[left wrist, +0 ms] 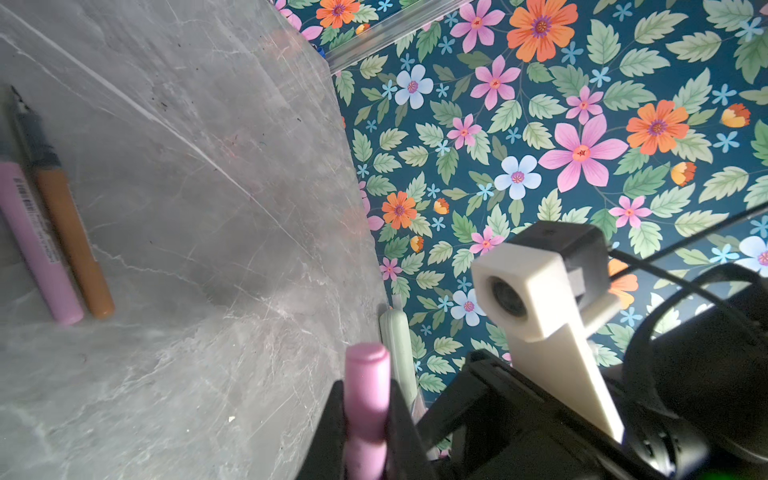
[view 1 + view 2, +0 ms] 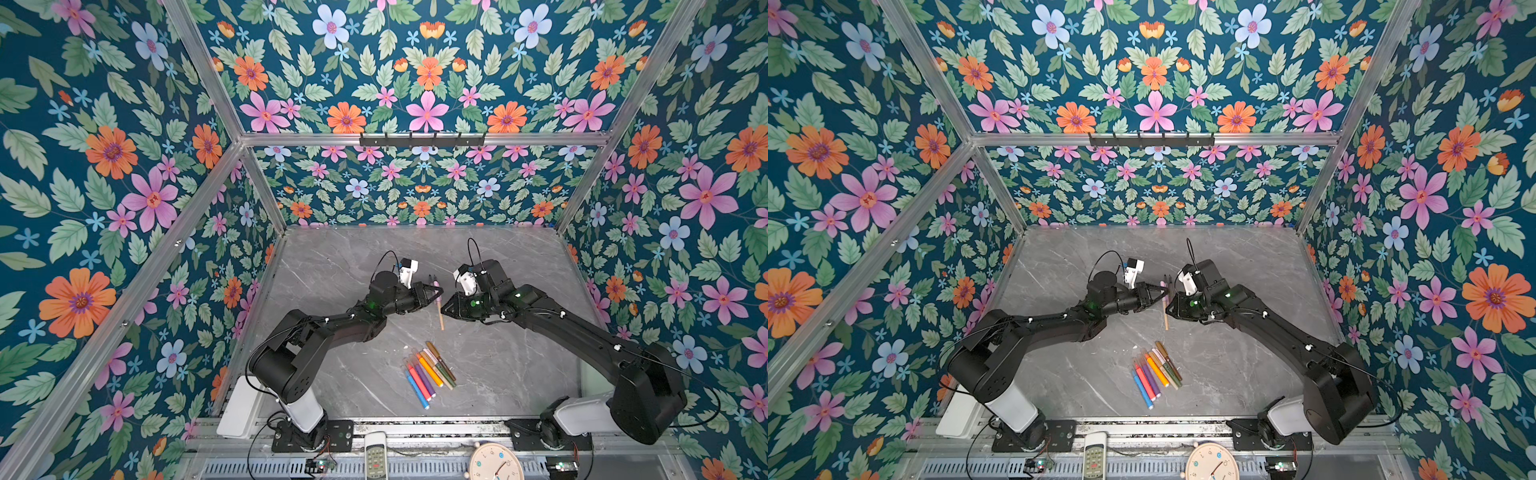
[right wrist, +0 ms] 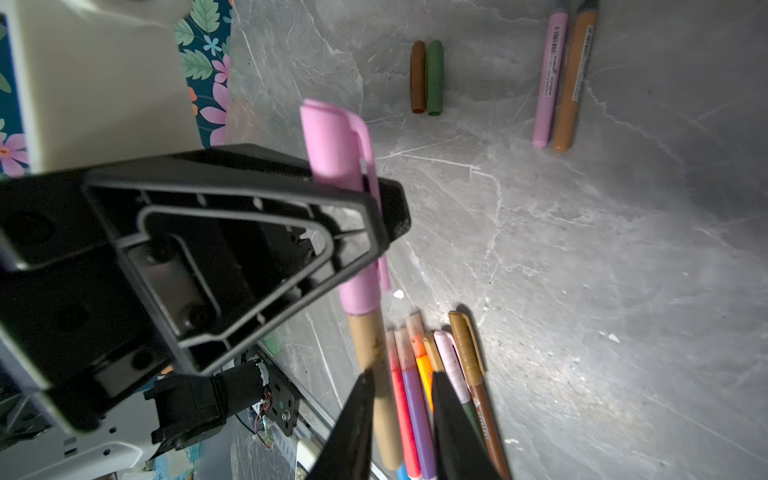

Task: Open the pen caps
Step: 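Draw the lilac cap back with the left gripper while the right lowers the pen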

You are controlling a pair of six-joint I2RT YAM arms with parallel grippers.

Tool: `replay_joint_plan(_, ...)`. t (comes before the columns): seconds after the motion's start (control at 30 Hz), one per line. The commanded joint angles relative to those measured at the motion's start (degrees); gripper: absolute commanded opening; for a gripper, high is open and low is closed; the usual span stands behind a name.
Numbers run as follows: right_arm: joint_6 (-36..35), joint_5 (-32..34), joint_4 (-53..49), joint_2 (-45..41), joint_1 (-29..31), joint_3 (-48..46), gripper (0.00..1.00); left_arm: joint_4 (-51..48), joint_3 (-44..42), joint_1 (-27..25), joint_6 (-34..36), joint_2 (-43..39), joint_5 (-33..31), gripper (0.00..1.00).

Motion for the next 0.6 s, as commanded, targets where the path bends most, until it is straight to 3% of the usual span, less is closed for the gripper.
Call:
replay_joint_plan(0.0, 0.5, -0.6, 1.0, 0.5, 0.1, -0.2, 0.25, 5.8, 0.0, 0.0, -1.2, -0.5, 1.4, 0.00)
replay_joint_plan(0.57, 0.8, -4.1, 3.6, 0.2, 0.1, -0.8, 0.26, 7.0, 0.2, -0.1, -2.2, 0.1, 1.6, 0.00)
